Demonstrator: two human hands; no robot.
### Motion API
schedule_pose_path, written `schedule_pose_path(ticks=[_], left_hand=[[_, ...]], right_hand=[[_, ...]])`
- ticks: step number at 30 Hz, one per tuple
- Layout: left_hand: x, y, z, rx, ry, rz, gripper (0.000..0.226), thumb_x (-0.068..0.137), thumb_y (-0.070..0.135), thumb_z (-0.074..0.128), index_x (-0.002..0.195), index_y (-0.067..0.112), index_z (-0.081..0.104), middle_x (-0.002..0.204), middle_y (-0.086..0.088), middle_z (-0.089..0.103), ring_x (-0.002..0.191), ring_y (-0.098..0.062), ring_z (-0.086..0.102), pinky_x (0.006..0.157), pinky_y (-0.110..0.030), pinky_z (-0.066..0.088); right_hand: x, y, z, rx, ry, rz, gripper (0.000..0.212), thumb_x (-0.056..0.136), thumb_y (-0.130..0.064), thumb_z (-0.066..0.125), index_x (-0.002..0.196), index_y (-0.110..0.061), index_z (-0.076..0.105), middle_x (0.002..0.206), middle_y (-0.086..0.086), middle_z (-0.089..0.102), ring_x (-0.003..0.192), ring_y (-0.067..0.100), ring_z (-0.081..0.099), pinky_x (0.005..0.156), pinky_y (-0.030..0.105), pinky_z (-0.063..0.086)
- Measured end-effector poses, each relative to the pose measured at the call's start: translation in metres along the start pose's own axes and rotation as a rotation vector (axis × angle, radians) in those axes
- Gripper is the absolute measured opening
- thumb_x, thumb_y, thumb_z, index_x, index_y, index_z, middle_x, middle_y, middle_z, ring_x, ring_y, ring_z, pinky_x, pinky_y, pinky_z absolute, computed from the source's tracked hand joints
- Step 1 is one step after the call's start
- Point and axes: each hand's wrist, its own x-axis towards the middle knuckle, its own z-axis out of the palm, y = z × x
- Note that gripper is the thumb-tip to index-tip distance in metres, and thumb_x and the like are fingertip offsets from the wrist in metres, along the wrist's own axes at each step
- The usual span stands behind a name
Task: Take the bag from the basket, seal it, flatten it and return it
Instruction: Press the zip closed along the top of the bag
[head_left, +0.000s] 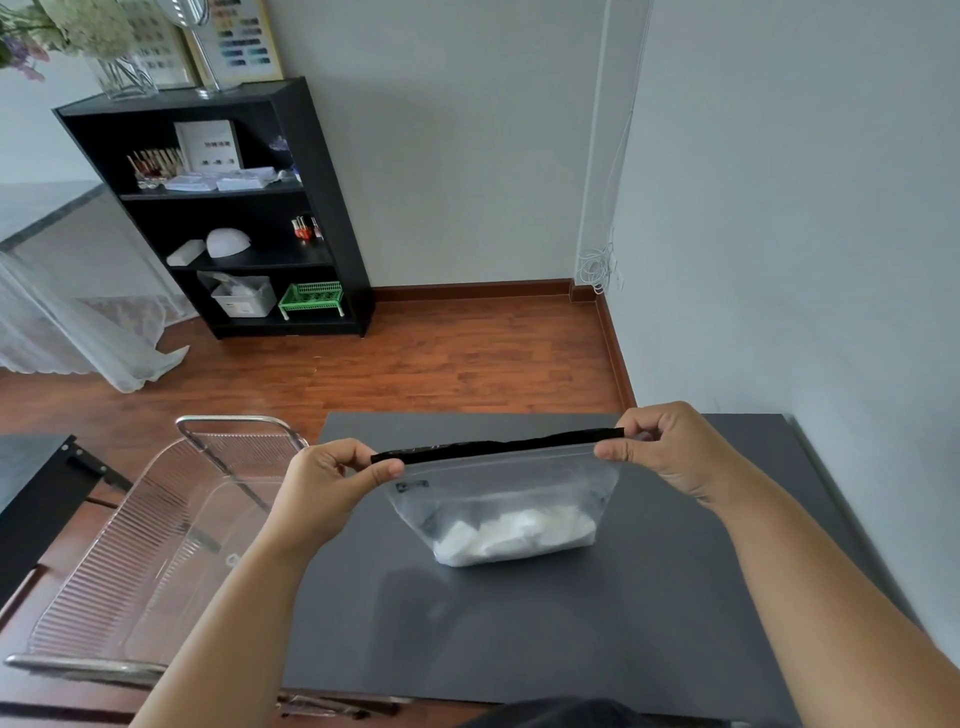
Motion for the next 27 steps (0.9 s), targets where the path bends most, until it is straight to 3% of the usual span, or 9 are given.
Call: schedule_pose_path(ticks=[5,8,10,12,14,17,20,23,27], left_hand=[[-0.008,-0.001,-0.003,-0.128,-0.172,0.017,0.034,0.067,0.043,0.085,0.057,0.019,0.063,0.052,0.008,0.039,0.053,-0.011,0.031,0.047,-0.02,0.024],[-0.008,0.002,-0.007,-0.261,-0.298,-0.014,0.036,0.065,0.044,0.081,0.06,0.013,0.064,0.061,-0.009,0.047,0.064,-0.02,0.037,0.06,-0.031,0.028],[-0.002,0.004,-0.01,-0.324,-0.37,-0.028,0.033,0.064,0.043,0.079,0.06,0.014,0.065,0.062,-0.004,0.055,0.064,-0.017,0.047,0.062,-0.025,0.037],[0.012,0.006,-0.007,-0.328,-0.352,-0.064,0.03,0.062,0.045,0.08,0.058,0.018,0.066,0.06,0.005,0.059,0.062,-0.007,0.052,0.064,-0.017,0.042],[0.029,0.004,0.004,-0.277,-0.246,-0.122,0.034,0.06,0.05,0.083,0.057,0.021,0.066,0.057,0.008,0.054,0.057,-0.005,0.045,0.061,-0.021,0.037],[0.047,-0.01,0.034,-0.184,-0.055,-0.221,0.031,0.065,0.054,0.079,0.071,0.024,0.075,0.059,0.012,0.06,0.05,-0.003,0.041,0.057,-0.024,0.035],[0.044,-0.027,0.069,-0.006,0.087,-0.268,0.034,0.087,0.039,0.069,0.118,0.026,0.069,0.098,0.009,0.074,0.068,0.0,0.058,0.066,-0.023,0.046],[0.023,-0.044,0.103,0.265,-0.038,-0.165,0.05,0.094,0.032,0.059,0.141,0.019,0.048,0.138,-0.001,0.055,0.115,-0.017,0.055,0.098,-0.034,0.043],[-0.02,-0.062,0.141,0.458,-0.337,-0.013,0.051,0.098,0.036,0.048,0.146,0.023,0.039,0.158,0.005,0.029,0.142,-0.024,0.027,0.115,-0.037,0.023]], right_hand=[[-0.014,0.006,0.001,0.225,-0.051,-0.011,0.044,0.066,-0.041,0.084,0.052,-0.014,0.051,0.061,0.009,0.039,0.062,0.021,0.033,0.063,0.025,0.031],[-0.021,0.002,0.0,0.373,-0.149,-0.037,0.037,0.074,-0.035,0.08,0.054,-0.015,0.055,0.063,0.006,0.049,0.067,0.021,0.044,0.07,0.022,0.04],[-0.023,0.0,0.0,0.506,-0.15,-0.026,0.037,0.073,-0.035,0.081,0.054,-0.016,0.056,0.063,0.005,0.053,0.067,0.019,0.053,0.071,0.021,0.046],[-0.02,-0.001,0.003,0.636,-0.11,0.031,0.037,0.068,-0.043,0.085,0.056,-0.017,0.062,0.062,0.002,0.059,0.063,0.014,0.06,0.066,0.02,0.05],[-0.011,0.003,0.008,0.655,-0.008,0.145,0.035,0.067,-0.049,0.082,0.063,-0.015,0.072,0.062,0.003,0.065,0.062,0.014,0.061,0.063,0.022,0.05],[0.006,0.02,0.022,0.529,0.231,0.339,0.028,0.079,-0.042,0.071,0.077,-0.014,0.076,0.069,-0.001,0.074,0.062,0.016,0.062,0.06,0.025,0.046],[0.017,0.045,0.042,0.279,0.372,0.484,0.042,0.097,-0.045,0.051,0.111,-0.01,0.071,0.101,0.002,0.075,0.09,0.018,0.065,0.082,0.034,0.045],[0.015,0.06,0.063,0.026,0.334,0.547,0.058,0.1,-0.049,0.029,0.152,-0.023,0.029,0.155,0.003,0.037,0.14,0.027,0.037,0.113,0.049,0.029],[-0.001,0.073,0.109,-0.45,0.137,0.406,0.062,0.1,-0.046,0.029,0.156,-0.027,0.009,0.164,0.004,0.011,0.148,0.03,0.016,0.116,0.047,0.017]])
